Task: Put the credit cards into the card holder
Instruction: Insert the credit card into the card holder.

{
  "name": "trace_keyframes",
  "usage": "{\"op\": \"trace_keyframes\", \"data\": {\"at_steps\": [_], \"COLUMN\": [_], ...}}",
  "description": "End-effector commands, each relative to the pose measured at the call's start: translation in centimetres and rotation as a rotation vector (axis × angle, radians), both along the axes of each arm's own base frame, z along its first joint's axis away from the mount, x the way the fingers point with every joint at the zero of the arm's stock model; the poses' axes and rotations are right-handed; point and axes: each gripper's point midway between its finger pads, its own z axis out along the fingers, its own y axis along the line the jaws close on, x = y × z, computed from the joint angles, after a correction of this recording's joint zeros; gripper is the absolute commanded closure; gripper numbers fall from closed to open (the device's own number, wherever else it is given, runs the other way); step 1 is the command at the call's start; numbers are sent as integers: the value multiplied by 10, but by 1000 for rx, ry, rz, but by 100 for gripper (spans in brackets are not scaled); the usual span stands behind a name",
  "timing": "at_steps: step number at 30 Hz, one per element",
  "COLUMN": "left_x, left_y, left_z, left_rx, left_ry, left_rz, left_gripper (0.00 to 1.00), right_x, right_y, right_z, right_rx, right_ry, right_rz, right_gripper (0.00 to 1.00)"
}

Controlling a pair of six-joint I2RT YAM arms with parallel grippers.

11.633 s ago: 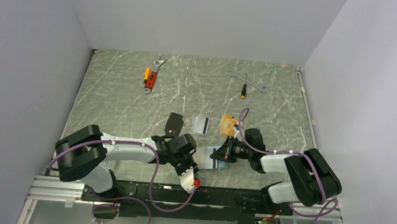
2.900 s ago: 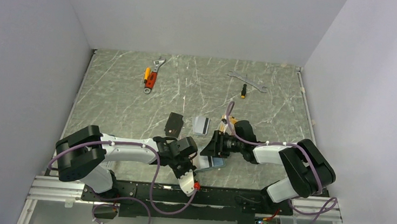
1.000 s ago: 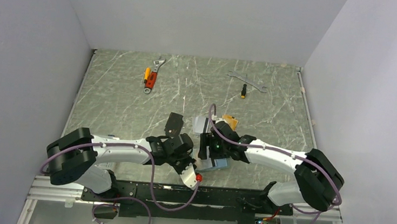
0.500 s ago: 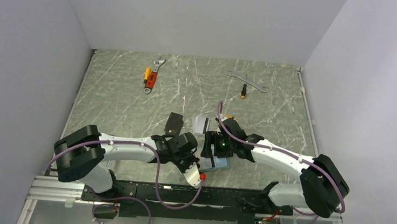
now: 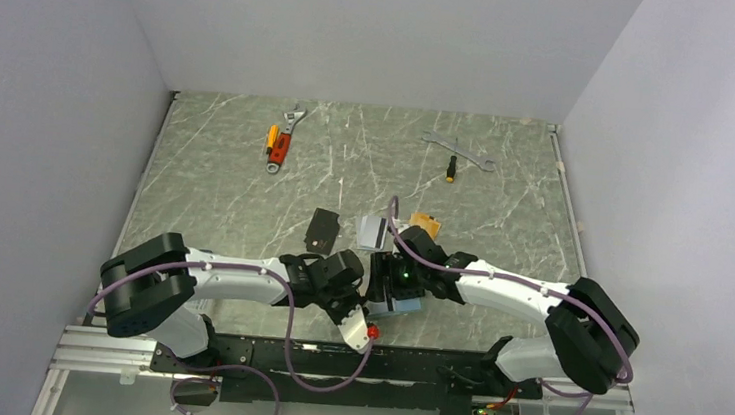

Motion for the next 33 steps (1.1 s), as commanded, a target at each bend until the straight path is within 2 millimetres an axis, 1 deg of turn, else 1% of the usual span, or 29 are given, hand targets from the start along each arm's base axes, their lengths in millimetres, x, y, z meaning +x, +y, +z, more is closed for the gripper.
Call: {"op": "trace_keyframes", "data": {"at_steps": [1, 13, 16, 18, 20, 24, 26, 27, 28, 31, 33], "left_x": [-5, -11, -11, -11, -11, -9, -9, -8, -5, 1, 7], "left_y": [-2, 4, 6, 6, 7, 8, 10, 11, 12, 19, 26], "left_z": [-2, -7, -7, -6, -5, -2, -1, -1, 0, 6, 10], "left_rx": [-32, -66, -72, -73, -73, -72, -65, -59, -55, -27, 14], "left_ry": [-3, -12, -20, -25, -26, -26, -27, -29, -32, -12, 25], "left_rz": [-25, -38, -44, -42, -40, -27, -21, -16, -4, 34, 73], "left_gripper": [91, 90, 91, 91, 91, 90, 90, 89, 88, 85, 80], "right_x": [1, -3, -3, -2, -3, -2, 1, 6, 10, 23, 33], "right_y": [13, 32, 34, 33, 32, 26, 23, 21, 20, 16, 6], "right_z": [6, 11, 9, 8, 6, 5, 12, 17, 25, 50, 64], "right_rx": [-14, -62, -68, -74, -83, -109, -119, -125, -117, -74, -54], "right_ry": [-30, -62, -59, -57, -50, -47, -63, -86, -102, -137, -154], "right_rz": [18, 78, 81, 74, 73, 53, 39, 26, 15, -17, -62], "right_gripper": [23, 25, 30, 36, 39, 40, 32, 28, 26, 22, 21]}}
